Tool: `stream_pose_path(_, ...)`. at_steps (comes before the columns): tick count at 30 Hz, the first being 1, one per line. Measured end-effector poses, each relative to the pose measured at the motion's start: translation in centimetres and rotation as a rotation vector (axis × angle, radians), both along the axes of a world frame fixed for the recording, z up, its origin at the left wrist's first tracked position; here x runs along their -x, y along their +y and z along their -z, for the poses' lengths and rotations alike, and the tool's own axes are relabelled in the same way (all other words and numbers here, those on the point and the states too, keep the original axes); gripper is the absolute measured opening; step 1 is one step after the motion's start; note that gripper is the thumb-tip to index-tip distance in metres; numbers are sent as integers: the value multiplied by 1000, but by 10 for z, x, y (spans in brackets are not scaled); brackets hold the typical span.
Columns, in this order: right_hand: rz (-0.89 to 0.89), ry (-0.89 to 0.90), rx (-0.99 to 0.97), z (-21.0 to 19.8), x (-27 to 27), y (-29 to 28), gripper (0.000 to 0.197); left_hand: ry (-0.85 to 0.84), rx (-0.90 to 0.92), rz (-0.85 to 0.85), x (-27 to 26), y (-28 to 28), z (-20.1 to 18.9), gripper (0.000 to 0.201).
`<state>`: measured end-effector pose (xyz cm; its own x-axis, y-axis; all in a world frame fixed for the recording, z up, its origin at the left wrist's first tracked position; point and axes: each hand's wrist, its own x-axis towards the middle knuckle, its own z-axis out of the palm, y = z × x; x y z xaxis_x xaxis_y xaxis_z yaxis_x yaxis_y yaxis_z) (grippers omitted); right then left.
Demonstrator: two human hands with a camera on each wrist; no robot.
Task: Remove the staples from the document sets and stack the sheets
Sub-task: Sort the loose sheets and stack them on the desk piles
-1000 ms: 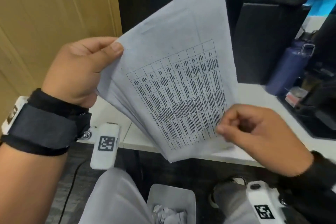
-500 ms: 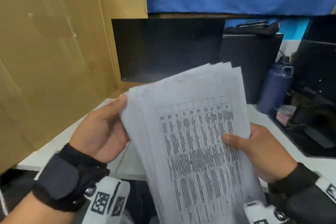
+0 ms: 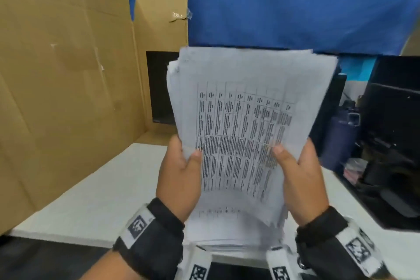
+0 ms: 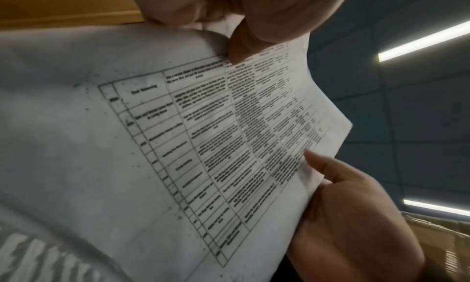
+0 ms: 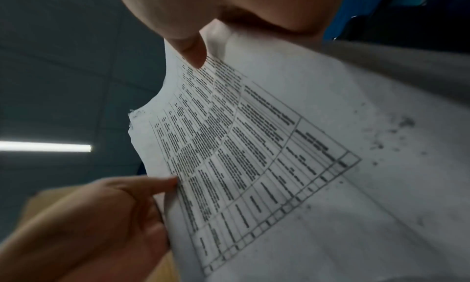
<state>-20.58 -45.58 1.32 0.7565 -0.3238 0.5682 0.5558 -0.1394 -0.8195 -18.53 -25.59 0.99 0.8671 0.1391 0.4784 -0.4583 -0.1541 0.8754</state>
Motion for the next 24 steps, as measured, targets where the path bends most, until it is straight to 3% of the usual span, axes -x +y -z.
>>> stream_pose_path(3, 94, 26, 59, 16, -17, 4, 21, 64, 122, -29, -17, 1, 16, 35)
stream_pose_path(12, 134, 50, 65, 33, -31, 0, 17, 259, 103, -70, -29, 7, 47, 19)
stream_pose_path(16, 153, 59, 79, 32, -31, 1, 12, 320, 207, -16, -30, 9, 48, 35)
stream_pose_path(20, 156, 36, 92, 26, -35, 6, 18, 325, 168, 36, -29, 5, 44, 40)
stream_pose_path(24, 198, -19, 103, 13, -43, 12, 11, 269, 186, 2, -37, 11, 30, 37)
